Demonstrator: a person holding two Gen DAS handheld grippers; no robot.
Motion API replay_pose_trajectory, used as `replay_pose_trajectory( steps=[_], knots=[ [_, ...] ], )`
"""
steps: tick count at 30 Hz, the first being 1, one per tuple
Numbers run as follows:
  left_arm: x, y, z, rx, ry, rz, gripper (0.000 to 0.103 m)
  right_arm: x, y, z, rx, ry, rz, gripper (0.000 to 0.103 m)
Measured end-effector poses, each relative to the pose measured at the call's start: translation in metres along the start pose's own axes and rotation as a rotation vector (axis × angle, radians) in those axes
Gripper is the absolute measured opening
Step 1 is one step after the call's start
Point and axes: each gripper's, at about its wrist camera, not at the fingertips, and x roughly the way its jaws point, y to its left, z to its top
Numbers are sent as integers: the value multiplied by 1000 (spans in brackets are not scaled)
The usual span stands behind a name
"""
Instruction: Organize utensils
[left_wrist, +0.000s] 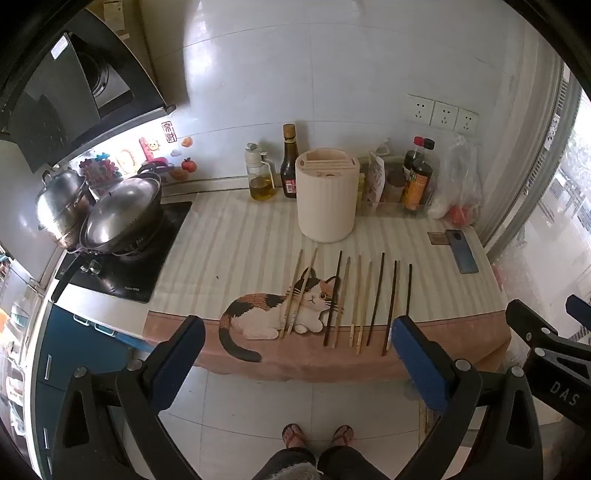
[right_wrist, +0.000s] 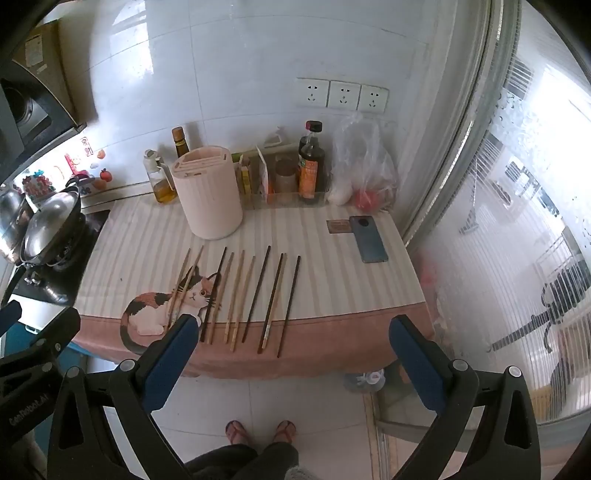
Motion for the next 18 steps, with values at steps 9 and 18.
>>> replay_pose_trajectory(
  steps=[9, 18],
  knots=[
    [6, -3, 1, -7, -3, -1, 103, 0, 3, 5, -1, -10, -1, 103],
    [0, 7, 5, -27, -18, -3, 103, -1, 7, 8, -3, -21, -3, 103]
  ],
)
